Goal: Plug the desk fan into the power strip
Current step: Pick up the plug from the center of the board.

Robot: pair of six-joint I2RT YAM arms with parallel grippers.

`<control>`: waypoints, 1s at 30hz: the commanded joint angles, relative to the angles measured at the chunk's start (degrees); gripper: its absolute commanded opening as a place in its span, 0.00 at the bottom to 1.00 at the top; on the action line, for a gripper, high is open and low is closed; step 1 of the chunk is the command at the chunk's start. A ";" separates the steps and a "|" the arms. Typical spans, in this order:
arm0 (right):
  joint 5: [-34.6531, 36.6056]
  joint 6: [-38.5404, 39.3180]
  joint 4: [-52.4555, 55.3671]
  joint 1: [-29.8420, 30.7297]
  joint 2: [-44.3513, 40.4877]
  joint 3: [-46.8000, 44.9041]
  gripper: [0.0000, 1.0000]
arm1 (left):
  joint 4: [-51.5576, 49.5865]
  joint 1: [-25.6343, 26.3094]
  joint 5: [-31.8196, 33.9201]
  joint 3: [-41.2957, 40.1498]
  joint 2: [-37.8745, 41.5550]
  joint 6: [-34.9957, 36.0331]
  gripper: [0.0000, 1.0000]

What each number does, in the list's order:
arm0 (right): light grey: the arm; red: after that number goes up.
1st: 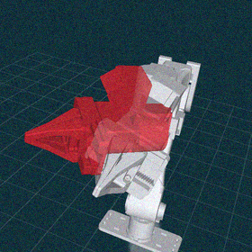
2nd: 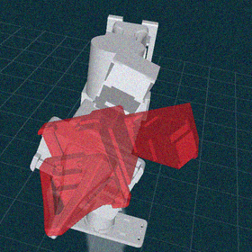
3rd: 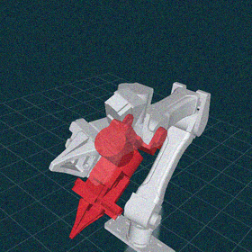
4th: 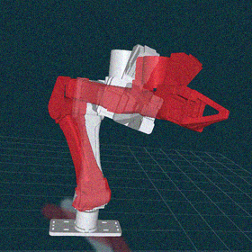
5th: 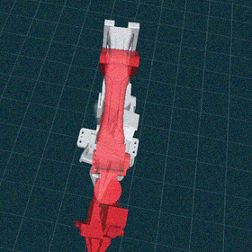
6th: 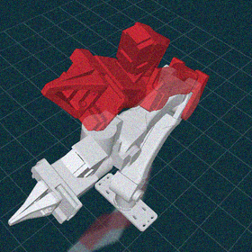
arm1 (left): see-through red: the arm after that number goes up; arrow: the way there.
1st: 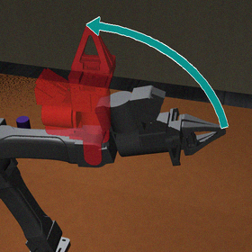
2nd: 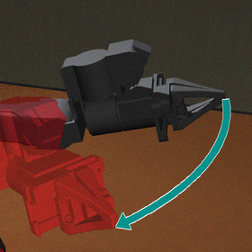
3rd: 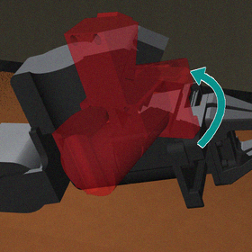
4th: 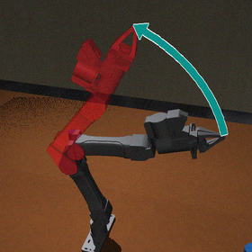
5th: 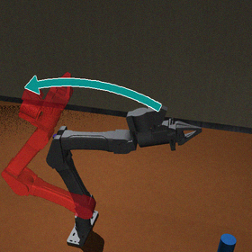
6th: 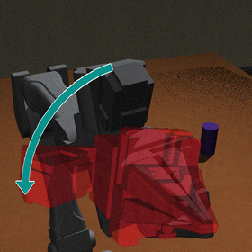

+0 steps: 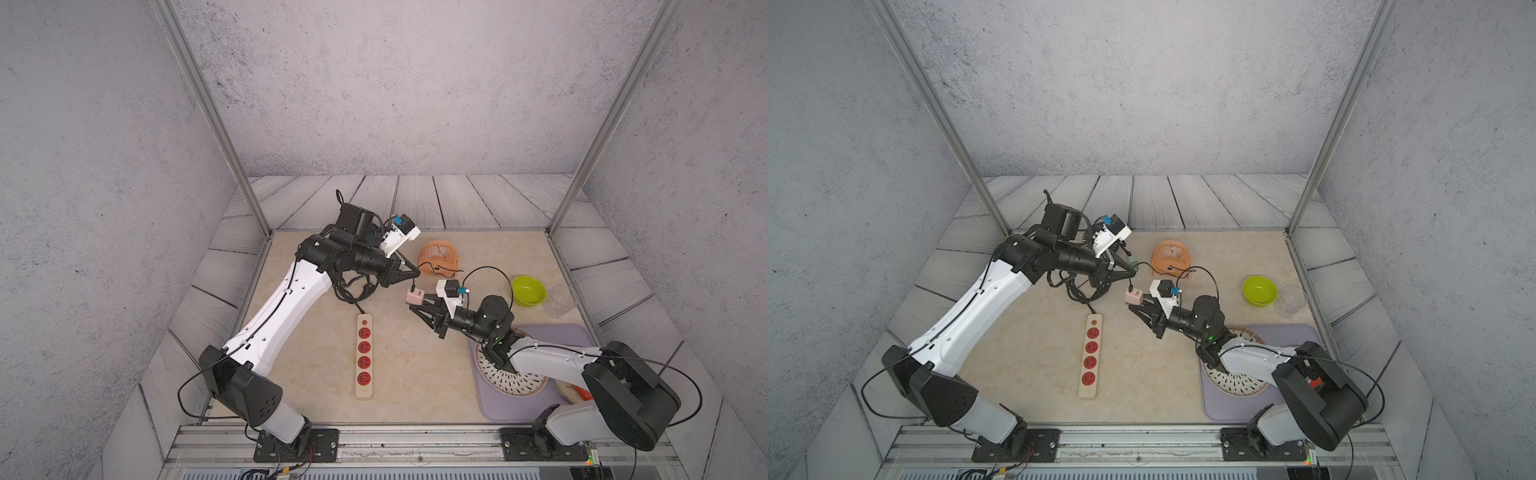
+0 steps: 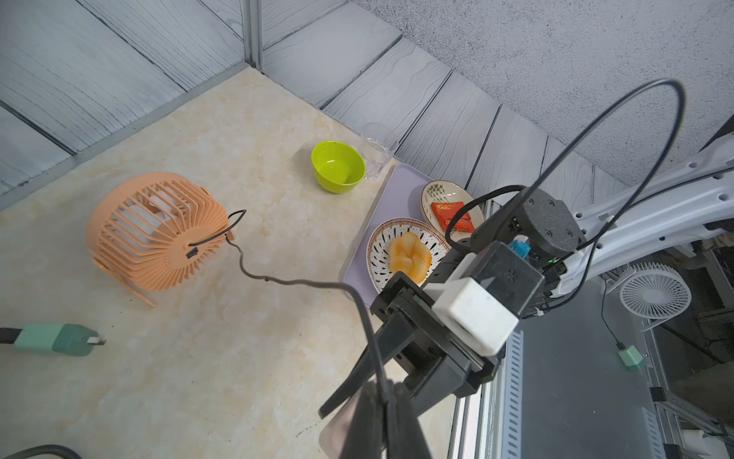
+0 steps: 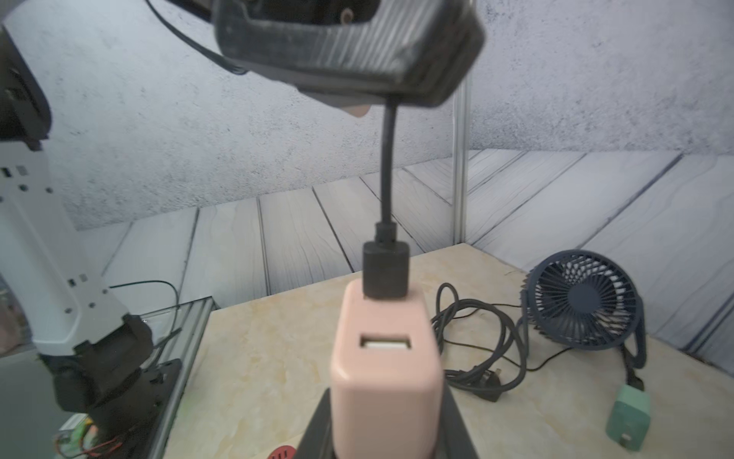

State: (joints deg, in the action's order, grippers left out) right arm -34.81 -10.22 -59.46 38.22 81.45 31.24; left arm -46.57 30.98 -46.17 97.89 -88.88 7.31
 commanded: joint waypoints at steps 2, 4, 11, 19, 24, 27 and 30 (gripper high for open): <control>-1.07 -0.76 -2.92 -0.16 0.61 1.10 0.06 | 0.66 0.22 -1.30 -0.50 1.67 0.35 0.00; -0.76 0.19 -1.90 -0.16 0.32 1.01 0.00 | 1.05 0.22 -1.16 -0.67 1.69 -0.19 0.00; 6.71 5.48 7.83 -0.03 -3.86 1.20 0.00 | -0.38 0.22 7.36 -0.21 3.10 -2.55 0.64; 19.51 11.26 26.26 1.98 -7.10 6.18 0.00 | -8.93 0.26 18.55 0.55 2.53 -2.72 1.00; 23.61 12.69 30.52 4.45 -6.58 9.07 0.00 | -10.05 1.36 18.60 -0.23 0.18 -4.77 1.00; 24.68 13.36 31.87 5.61 -5.97 10.20 0.00 | -9.37 1.83 18.61 -0.10 -1.27 -6.52 0.99; 25.98 13.09 32.44 6.46 -5.87 10.89 0.00 | -9.16 2.50 18.36 -0.03 -2.23 -6.87 0.97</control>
State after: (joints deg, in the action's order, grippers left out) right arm -11.81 2.02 -28.75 43.94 75.53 40.34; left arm -55.09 32.91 -28.16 97.78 -90.30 1.72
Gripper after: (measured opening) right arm 0.150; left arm 0.976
